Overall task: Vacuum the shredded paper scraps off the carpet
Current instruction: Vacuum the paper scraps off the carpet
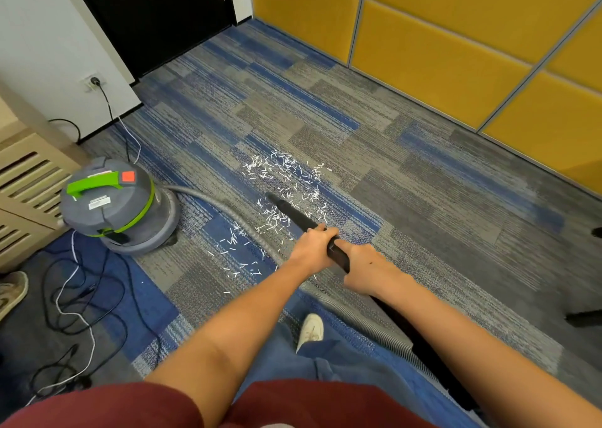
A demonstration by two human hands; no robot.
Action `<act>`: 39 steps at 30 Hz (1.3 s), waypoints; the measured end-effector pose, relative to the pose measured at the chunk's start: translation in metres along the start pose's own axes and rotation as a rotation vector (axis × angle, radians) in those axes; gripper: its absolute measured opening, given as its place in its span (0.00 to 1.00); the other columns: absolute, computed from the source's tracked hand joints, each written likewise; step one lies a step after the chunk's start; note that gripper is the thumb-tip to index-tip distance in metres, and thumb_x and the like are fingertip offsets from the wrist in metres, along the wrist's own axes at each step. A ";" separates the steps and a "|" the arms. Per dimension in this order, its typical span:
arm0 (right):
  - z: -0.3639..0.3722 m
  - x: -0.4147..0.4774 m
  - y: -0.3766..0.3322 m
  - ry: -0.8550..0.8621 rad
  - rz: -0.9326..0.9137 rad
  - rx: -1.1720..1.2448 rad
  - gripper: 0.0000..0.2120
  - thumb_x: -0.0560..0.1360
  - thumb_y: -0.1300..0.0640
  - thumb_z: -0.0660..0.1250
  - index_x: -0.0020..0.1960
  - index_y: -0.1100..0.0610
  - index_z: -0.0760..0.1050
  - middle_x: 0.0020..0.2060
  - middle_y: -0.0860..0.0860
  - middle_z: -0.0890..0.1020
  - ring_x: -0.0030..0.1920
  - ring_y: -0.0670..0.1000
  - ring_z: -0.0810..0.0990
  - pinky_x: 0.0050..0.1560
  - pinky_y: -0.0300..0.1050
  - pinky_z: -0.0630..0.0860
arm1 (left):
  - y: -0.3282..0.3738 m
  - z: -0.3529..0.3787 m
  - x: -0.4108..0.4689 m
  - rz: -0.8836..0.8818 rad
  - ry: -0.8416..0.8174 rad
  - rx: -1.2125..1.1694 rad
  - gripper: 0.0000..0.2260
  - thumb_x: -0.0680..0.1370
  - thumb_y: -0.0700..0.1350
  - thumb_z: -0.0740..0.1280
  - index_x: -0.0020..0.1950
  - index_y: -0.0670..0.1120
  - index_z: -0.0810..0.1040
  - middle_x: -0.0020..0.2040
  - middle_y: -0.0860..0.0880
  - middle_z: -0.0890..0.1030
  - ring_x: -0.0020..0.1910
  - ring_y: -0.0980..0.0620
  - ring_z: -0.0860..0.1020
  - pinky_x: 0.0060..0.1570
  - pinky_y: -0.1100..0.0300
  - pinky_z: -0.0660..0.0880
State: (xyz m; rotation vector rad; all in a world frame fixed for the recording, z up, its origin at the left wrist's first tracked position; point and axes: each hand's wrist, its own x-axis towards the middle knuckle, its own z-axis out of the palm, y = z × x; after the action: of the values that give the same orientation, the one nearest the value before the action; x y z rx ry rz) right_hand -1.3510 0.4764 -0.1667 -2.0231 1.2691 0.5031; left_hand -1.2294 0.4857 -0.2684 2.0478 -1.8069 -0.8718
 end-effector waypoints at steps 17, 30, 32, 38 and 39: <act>0.013 -0.013 -0.016 -0.059 -0.038 -0.028 0.33 0.73 0.64 0.61 0.75 0.47 0.58 0.55 0.55 0.75 0.52 0.57 0.78 0.50 0.50 0.78 | -0.017 -0.002 -0.030 -0.042 0.017 0.089 0.15 0.72 0.42 0.66 0.58 0.45 0.75 0.50 0.43 0.77 0.48 0.38 0.78 0.47 0.48 0.76; 0.012 -0.030 0.006 -0.025 -0.033 -0.073 0.33 0.73 0.64 0.62 0.74 0.48 0.57 0.45 0.53 0.73 0.43 0.55 0.77 0.43 0.48 0.78 | 0.014 0.011 -0.034 -0.009 0.044 0.114 0.16 0.73 0.47 0.65 0.60 0.48 0.74 0.55 0.47 0.77 0.51 0.41 0.79 0.45 0.52 0.74; 0.010 -0.029 0.003 -0.027 -0.063 -0.068 0.33 0.73 0.64 0.62 0.75 0.48 0.58 0.45 0.53 0.74 0.42 0.55 0.76 0.41 0.47 0.76 | 0.012 0.008 -0.035 -0.036 0.075 0.129 0.15 0.73 0.47 0.65 0.60 0.50 0.74 0.57 0.48 0.77 0.53 0.42 0.77 0.45 0.53 0.73; -0.010 -0.024 -0.010 -0.009 -0.182 -0.132 0.36 0.72 0.64 0.63 0.76 0.45 0.56 0.45 0.54 0.76 0.41 0.54 0.77 0.41 0.47 0.76 | -0.011 -0.018 -0.027 -0.037 0.086 0.063 0.23 0.72 0.46 0.69 0.67 0.51 0.71 0.70 0.48 0.69 0.70 0.41 0.64 0.61 0.44 0.71; -0.016 -0.021 -0.011 0.000 -0.217 -0.145 0.37 0.72 0.64 0.64 0.76 0.45 0.56 0.43 0.54 0.76 0.40 0.54 0.78 0.42 0.49 0.78 | -0.013 -0.024 -0.026 -0.028 0.113 0.069 0.21 0.72 0.46 0.69 0.65 0.51 0.73 0.67 0.50 0.73 0.67 0.42 0.67 0.59 0.47 0.73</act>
State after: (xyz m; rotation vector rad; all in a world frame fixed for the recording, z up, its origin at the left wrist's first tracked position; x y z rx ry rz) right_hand -1.3509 0.4808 -0.1386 -2.2491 1.0225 0.5027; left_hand -1.2060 0.5084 -0.2504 2.1232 -1.7758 -0.6947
